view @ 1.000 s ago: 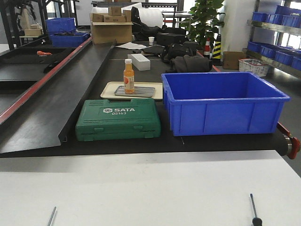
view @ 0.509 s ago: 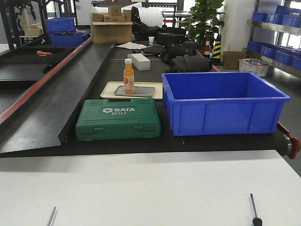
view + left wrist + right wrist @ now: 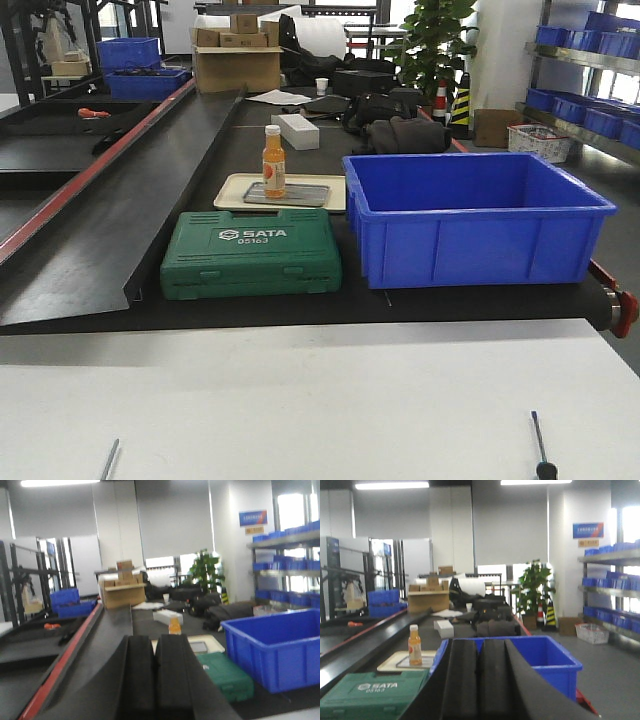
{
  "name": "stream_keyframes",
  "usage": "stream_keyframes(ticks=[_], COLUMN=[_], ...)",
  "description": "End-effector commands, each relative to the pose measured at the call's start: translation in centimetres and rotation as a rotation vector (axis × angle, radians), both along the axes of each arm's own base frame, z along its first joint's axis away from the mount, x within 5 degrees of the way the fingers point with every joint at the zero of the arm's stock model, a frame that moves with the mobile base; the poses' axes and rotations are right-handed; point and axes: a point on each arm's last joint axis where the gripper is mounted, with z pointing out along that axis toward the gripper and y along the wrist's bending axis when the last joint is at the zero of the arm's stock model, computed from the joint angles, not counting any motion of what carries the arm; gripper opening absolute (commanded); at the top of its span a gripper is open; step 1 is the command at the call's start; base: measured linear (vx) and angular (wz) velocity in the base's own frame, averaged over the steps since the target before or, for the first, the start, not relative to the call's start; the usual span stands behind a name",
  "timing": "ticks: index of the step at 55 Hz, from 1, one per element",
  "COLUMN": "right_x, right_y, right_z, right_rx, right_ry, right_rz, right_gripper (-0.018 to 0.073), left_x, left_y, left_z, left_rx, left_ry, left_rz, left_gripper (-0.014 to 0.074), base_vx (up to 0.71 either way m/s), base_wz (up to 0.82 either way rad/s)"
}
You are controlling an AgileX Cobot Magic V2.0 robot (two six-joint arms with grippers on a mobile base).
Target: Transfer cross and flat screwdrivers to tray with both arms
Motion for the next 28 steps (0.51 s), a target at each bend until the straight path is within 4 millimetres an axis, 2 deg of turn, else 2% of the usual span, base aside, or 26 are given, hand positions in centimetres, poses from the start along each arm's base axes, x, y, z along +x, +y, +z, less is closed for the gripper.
stream_keyframes(ticks=[1, 9, 17, 22, 28], right_x=[2.2, 4.8, 5.4, 5.4, 5.4], right_y=[0.0, 0.0, 0.0, 0.0, 0.0], right_z=[1.6, 0.2, -0.3, -0.6, -1.0], right_rx=[-0.017, -0.016, -0.017, -0.021, -0.04], right_ry=[-0.013, 0.092, 0.144, 0.168, 0.221], right_rz=[-0.004, -0.004, -0.005, -0.006, -0.009], right_gripper=[-0.0008, -0.0007, 0.0017, 0.0073, 0.0217], left_x=[2.4, 5.3, 6.3, 6.5, 6.5], left_y=[-0.2, -0.5, -0.7, -0.7, -0.7], left_z=[0.9, -0.6, -1.2, -1.3, -1.4], left_rx=[-0.006, -0.027, -0.022, -0.022, -0.021], left_ry=[0.02, 0.13, 0.169, 0.172, 0.181], left_rz=[0.006, 0.002, 0.001, 0.002, 0.001], left_gripper=[0.0003, 0.0004, 0.0027, 0.0069, 0.016], base_vx=[0.0, 0.0, 0.0, 0.0, 0.0], base_wz=[0.0, 0.0, 0.0, 0.0, 0.0])
